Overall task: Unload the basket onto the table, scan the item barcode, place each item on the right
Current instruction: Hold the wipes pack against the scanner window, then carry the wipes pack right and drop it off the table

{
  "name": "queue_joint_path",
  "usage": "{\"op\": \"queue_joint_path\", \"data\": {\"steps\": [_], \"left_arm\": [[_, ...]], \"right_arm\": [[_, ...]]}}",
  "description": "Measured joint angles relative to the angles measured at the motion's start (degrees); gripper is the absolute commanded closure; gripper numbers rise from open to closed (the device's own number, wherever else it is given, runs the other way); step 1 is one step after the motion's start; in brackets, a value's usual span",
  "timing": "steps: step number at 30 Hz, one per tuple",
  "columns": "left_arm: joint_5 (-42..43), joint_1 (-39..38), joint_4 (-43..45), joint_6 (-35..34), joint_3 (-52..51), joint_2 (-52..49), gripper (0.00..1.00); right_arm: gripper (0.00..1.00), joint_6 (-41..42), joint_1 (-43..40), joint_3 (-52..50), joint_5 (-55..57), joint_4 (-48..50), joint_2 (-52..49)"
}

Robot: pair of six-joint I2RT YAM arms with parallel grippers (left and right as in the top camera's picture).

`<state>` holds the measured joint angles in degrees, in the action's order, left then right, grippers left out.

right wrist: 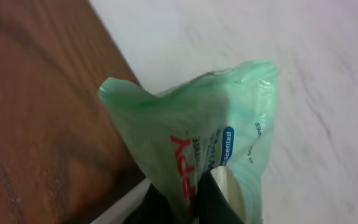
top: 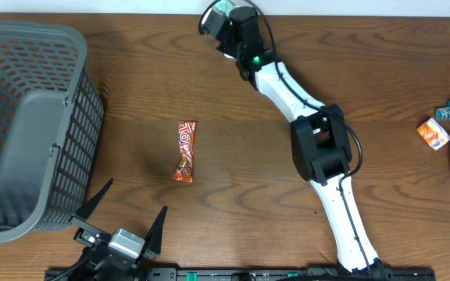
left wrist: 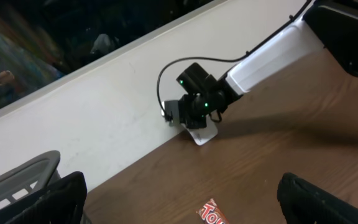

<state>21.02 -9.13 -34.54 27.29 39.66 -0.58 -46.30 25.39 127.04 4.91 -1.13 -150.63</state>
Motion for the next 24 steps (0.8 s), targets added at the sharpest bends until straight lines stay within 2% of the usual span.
{"op": "queue_joint_path", "data": {"steps": [4,10,19,24], "left_arm": [[0.0,0.0,-0.02,0.0,0.0,0.0,0.02],[0.0,0.0,0.0,0.0,0.0,0.0,0.02],[0.0,0.0,0.0,0.0,0.0,0.0,0.02],[0.0,0.0,0.0,0.0,0.0,0.0,0.02]], "right_arm": [[0.99,-5.22,0.68,0.55,0.72,-0.17,-0.85],[0.99,-8.2,0.79,0.74,1.18,-1.07,-0.85],[0.99,-8.66,0.72,1.22,1.01,-4.11,-0.28],[0.99,-5.29,-0.52,1.2,-2.23,-5.81,0.85]]}}
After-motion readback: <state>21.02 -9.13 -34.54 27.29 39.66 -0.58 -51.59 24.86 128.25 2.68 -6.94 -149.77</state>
